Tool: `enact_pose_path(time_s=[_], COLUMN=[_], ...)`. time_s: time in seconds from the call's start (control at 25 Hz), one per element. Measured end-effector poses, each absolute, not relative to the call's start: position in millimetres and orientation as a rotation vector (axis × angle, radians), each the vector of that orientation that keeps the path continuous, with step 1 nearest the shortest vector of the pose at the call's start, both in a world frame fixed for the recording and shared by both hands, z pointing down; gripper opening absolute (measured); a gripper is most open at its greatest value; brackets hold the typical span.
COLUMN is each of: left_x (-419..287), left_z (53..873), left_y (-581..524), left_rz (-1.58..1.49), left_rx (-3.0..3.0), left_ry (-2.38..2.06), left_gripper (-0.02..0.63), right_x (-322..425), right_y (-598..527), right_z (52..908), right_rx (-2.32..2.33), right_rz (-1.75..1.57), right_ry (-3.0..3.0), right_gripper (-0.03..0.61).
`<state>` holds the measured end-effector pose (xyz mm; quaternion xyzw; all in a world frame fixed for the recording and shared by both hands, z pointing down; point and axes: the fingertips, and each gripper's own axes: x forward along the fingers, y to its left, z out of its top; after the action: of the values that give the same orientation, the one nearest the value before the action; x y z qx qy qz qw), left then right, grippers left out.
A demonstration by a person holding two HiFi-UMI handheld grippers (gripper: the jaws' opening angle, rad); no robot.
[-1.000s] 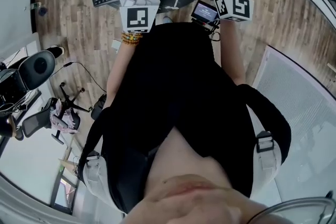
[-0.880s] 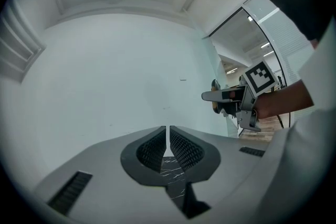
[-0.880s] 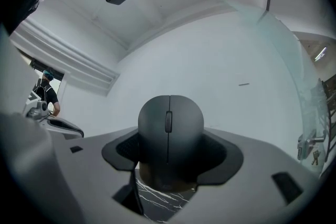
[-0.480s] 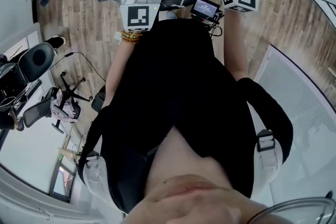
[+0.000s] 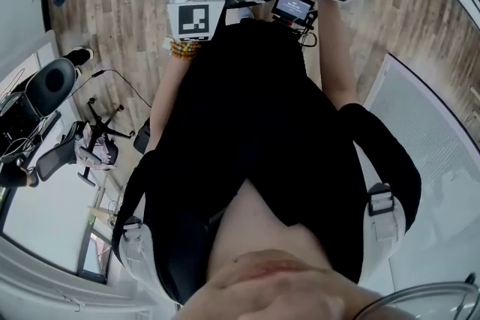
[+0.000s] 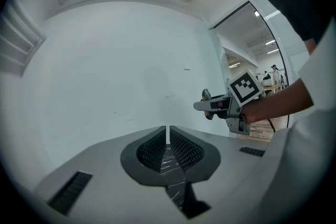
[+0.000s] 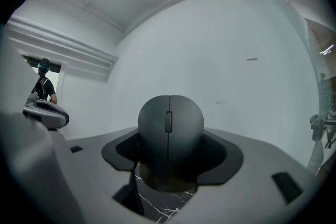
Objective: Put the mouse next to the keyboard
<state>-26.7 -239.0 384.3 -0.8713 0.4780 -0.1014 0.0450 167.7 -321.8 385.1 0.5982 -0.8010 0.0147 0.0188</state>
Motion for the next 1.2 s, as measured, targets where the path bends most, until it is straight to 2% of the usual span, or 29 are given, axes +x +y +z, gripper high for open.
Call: enact_pose_path(time_s=[1.2], left_x=[-52], left_z=[411], left_y=[-229], left_rz=[-0.349], left_rx=[-2.677], left_ry=[1.554], left_gripper=[0.032], right_x=[135], right_y=[-329], right_z=[568], right_rx=[1.576], right_rz=[0.484], right_ry=[-2.251], right_gripper=[0.307])
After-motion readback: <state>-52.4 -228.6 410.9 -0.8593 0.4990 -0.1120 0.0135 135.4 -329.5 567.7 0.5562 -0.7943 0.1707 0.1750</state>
